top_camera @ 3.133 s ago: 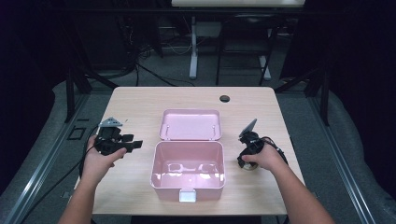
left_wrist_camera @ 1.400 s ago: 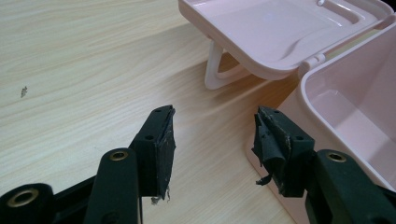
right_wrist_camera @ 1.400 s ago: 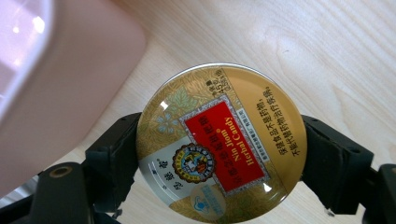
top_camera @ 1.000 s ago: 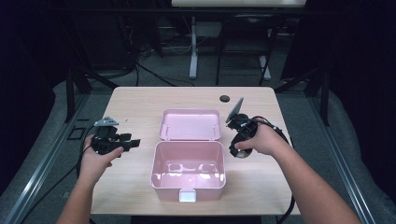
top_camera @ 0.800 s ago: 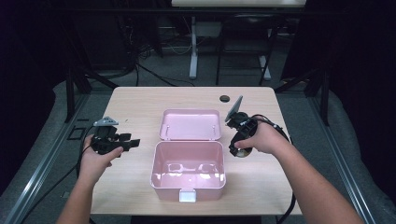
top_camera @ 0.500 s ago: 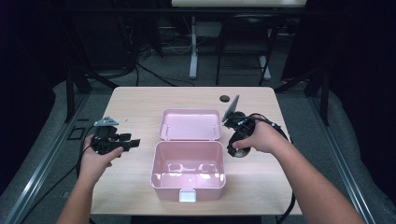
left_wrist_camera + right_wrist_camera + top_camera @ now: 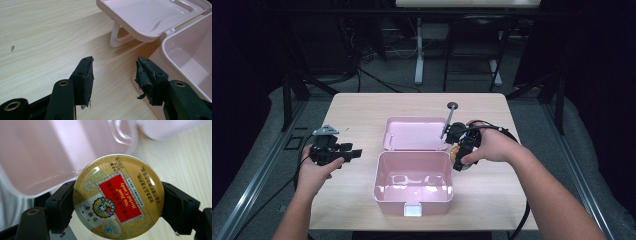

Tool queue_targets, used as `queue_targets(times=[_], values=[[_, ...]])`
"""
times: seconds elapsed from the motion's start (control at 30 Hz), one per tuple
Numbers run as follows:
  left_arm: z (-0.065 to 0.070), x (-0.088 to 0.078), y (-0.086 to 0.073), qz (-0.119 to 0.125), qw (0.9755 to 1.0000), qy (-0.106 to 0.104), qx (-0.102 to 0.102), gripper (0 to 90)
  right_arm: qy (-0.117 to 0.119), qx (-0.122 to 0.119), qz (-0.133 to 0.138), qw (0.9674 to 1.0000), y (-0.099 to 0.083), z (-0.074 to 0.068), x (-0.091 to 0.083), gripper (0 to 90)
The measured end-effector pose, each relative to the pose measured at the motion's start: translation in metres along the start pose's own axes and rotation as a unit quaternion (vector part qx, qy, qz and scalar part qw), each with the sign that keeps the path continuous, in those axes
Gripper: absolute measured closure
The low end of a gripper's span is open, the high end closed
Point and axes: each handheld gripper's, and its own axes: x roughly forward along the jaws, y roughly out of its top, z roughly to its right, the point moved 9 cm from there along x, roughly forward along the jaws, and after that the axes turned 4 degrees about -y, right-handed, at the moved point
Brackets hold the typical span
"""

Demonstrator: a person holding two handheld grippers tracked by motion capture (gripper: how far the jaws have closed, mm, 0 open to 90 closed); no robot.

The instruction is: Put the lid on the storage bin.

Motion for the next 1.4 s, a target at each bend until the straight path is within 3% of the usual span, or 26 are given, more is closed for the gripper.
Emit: queue_targets(times=[0.1,0.43,0.93,1.4], values=[[0.000,0.000,0.000,-0.001,1.0000,-0.001,0.000,47.5,0.009,-0.040,0.003,0.9992,0.003,-0.008,-0.002,20.2],[-0.001,0.000,-0.001,-0.001,1.0000,0.000,-0.002,47.5,0.025,-0.097,-0.012,0.9949,0.013,-0.025,0.005,20.2],[-0.001,0.001,-0.001,0.000,1.0000,0.000,-0.001,47.5,0.039,-0.139,-0.010,0.9894,0.038,-0.049,0.016,20.2],[-0.002,0.000,-0.001,0.000,1.0000,-0.001,-0.003,47.5,0.042,-0.159,-0.003,0.9863,0.057,-0.063,0.025,20.2]])
